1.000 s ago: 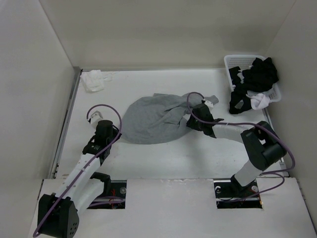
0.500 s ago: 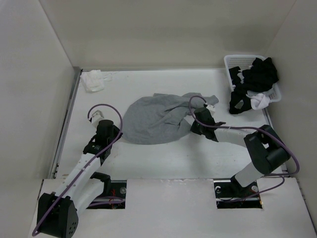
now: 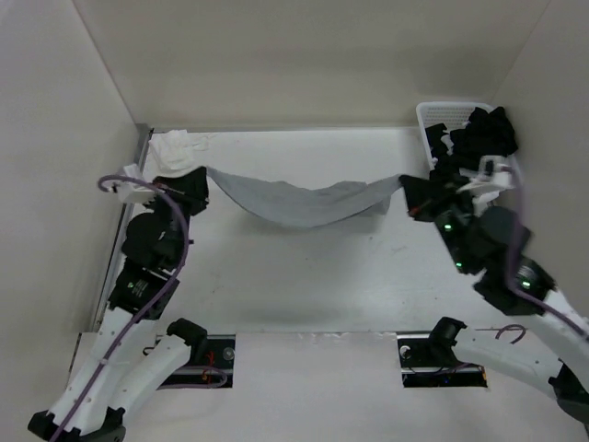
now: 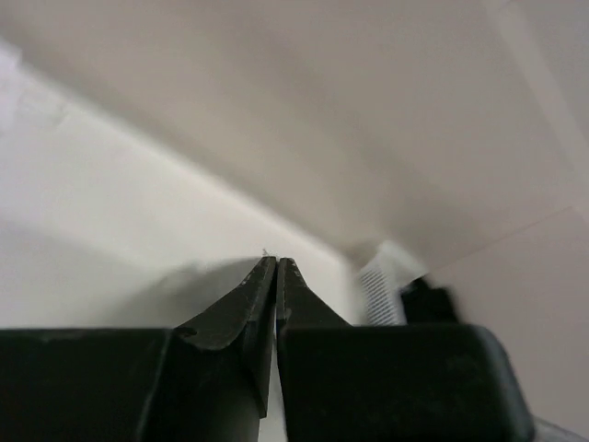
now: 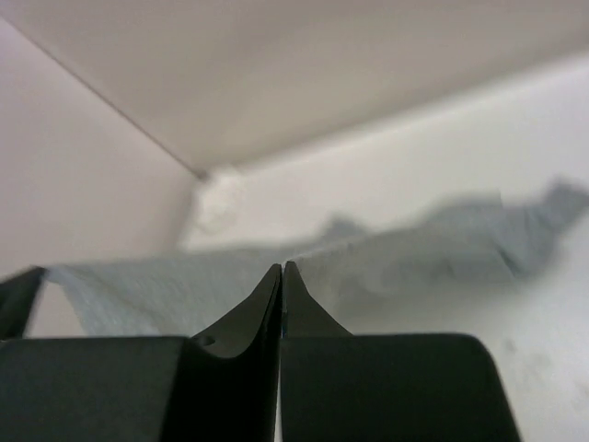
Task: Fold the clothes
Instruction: Flatten the tank top out
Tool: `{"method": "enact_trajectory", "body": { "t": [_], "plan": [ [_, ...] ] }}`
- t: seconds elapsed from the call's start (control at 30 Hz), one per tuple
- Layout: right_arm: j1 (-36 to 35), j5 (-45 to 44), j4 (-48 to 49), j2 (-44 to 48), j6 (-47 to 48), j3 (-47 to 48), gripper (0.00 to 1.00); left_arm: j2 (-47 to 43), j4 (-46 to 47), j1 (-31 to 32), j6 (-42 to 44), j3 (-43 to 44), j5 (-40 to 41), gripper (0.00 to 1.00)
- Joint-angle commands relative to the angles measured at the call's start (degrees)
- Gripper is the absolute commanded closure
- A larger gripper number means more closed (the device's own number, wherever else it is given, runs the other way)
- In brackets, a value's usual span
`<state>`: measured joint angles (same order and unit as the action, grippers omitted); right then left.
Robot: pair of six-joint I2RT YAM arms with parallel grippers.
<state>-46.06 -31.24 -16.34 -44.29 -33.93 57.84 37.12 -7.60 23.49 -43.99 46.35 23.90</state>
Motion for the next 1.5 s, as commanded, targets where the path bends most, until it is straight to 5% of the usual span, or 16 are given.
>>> {"method": "enact_trajectory", "body": {
  "t": [0.0, 0.27, 0.47, 0.6, 0.77, 0.9, 1.03, 1.23, 1.47],
  "plan": [
    [-6.25, -14.09, -8.09, 3.68, 10.89, 12.60, 1.00, -2.49, 9.43, 4.23, 6.27, 10.40, 7.99, 1.00],
    [-32.09, -27.98, 0.14, -1.40, 33.11, 38.55, 1.00, 1.28, 13.49, 11.45, 17.17, 30.18, 9.68, 0.99],
    [-35.01, -27.83, 14.74, -8.87, 50.88, 44.72, 1.00, 5.75, 14.19, 11.28, 20.43, 34.51, 9.50, 0.98],
    [-19.42, -19.06, 14.34, -14.49, 46.89, 42.63, 1.00, 14.26, 13.75, 8.30, 21.32, 31.01, 9.07, 0.97],
    [10.19, 10.61, 0.70, -23.27, 18.42, 39.28, 1.00, 26.66, 13.05, -1.35, 12.98, 27.30, 2.92, 0.97],
    [24.29, 25.59, 1.31, -35.30, 11.18, 45.92, 1.00, 40.62, 8.93, -11.91, 4.98, 39.21, -9.20, 0.98],
    [27.91, 27.47, -6.67, -48.58, 11.25, 68.22, 1.00, 52.94, 2.95, -15.44, 4.70, 58.55, -13.00, 0.98],
    [29.23, 28.52, -15.29, -60.54, 12.14, 99.61, 1.00, 57.36, -0.31, -17.02, 6.28, 76.50, -14.23, 0.98],
    [29.32, 29.40, -14.16, -58.02, 11.52, 95.46, 1.00, 51.30, 2.06, -17.03, 9.88, 74.95, -13.18, 0.98]
  ]
}}
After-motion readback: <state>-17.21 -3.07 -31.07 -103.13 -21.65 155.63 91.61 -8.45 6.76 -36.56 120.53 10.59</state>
